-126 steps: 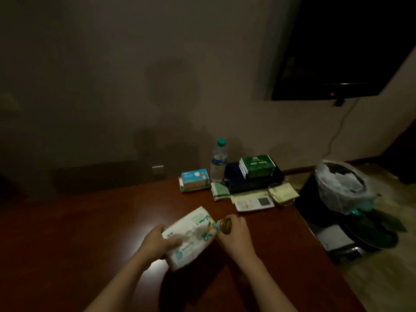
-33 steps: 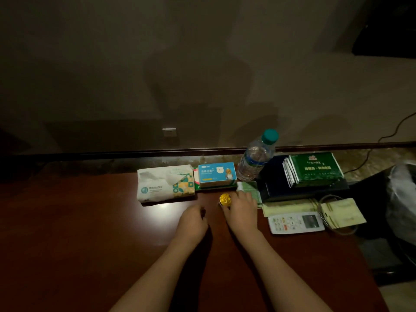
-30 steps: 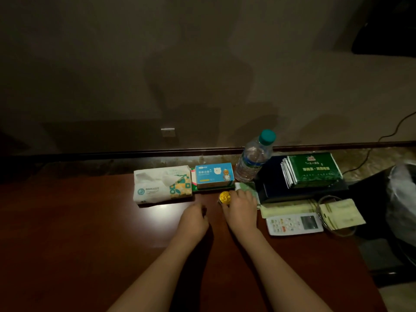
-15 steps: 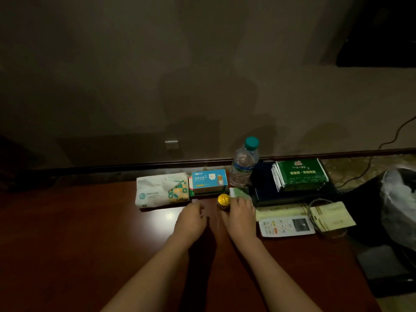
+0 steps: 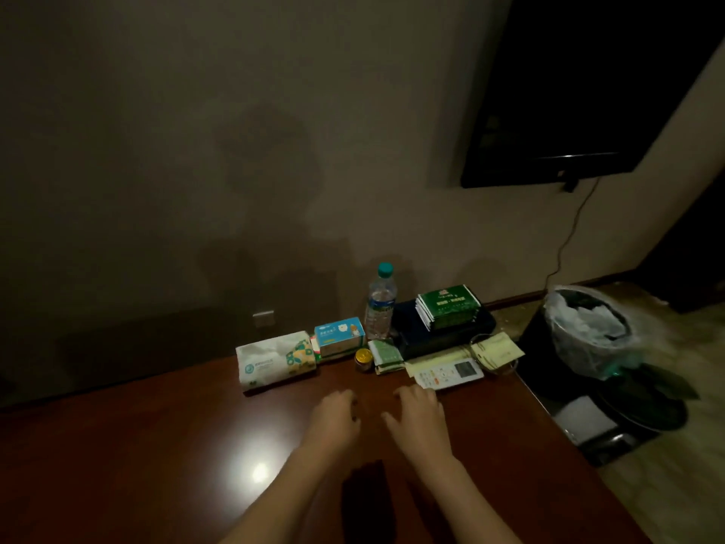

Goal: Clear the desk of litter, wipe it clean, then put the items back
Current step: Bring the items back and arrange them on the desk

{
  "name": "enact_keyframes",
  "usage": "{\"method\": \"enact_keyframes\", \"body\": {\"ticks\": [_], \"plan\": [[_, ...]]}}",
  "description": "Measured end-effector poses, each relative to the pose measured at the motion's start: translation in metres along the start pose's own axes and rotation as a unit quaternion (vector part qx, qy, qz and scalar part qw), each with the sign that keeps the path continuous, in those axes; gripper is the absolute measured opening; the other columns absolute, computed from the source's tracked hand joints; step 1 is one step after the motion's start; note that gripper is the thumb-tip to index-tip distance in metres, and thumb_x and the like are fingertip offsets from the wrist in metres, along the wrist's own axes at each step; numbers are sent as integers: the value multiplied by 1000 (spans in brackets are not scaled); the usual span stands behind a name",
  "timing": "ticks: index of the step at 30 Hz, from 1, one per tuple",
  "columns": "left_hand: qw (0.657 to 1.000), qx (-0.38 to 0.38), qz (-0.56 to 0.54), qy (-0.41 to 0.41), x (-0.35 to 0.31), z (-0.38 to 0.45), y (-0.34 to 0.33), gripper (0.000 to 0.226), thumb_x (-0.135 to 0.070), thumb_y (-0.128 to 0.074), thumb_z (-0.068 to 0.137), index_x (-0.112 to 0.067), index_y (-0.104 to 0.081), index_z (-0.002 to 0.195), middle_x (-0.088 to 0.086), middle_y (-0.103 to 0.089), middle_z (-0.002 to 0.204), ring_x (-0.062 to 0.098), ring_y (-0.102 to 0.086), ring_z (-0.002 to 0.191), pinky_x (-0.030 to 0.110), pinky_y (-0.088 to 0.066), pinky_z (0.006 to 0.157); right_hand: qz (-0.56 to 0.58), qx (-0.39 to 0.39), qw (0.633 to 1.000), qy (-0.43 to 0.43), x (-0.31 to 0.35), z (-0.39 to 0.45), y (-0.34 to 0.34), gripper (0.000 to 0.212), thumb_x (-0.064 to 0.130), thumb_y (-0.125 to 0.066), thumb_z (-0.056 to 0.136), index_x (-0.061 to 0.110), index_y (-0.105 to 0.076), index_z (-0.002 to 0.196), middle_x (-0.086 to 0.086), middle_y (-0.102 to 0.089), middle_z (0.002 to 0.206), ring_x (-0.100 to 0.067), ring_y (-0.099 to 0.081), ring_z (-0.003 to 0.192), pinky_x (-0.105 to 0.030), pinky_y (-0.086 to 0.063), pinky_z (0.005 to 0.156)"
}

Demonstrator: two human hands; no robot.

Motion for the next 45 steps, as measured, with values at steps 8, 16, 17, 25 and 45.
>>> {"method": "enact_keyframes", "body": {"ticks": [8,16,17,25,45], "plan": [[992,65,22,-104,-40,-89,-29,29,-13,-45,90,-13,-59,115,8,-62,114,25,-58,103,31,-44,80,23,-65,991,-116,-34,-137,21,41,39,-50,96,23,-46,133,6,-48,133,-13,-36,127,-28,-31,105],[959,124,34,-254,-172,-172,-85,33,-13,-50,93,-21,-55,124,-1,-58,120,12,-58,97,25,-51,81,55,-178,944,-273,-122,-290,73,40,37,-51,96,22,-47,132,5,-47,133,-13,-36,127,-29,-32,108],[950,135,43,-277,-195,-189,-99,33,-13,-51,93,-21,-55,125,-1,-58,120,12,-59,98,26,-52,83,63,-190,933,-300,-138,-317,78,39,36,-51,95,19,-49,131,3,-48,131,-16,-36,127,-30,-33,108],[814,304,105,-484,-352,-419,-261,26,-11,-50,93,-11,-62,117,7,-64,114,20,-59,99,24,-45,80,80,-299,775,-551,-243,-624,84,32,30,-48,97,14,-55,124,-6,-53,128,-25,-46,120,-31,-35,99],[491,483,307,-657,-340,-849,-539,35,-11,-50,89,-8,-57,123,11,-61,119,24,-56,110,28,-43,88,205,-323,354,-853,-223,-1088,-114,34,31,-54,93,12,-57,121,-10,-55,122,-26,-46,115,-32,-39,92]]}}
Point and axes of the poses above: each hand's wrist, its own z-axis towards the middle knuckle, its own y-axis out of the back of the hand, x = y × z, the point moved 10 cm from there along z, towards the middle knuckle
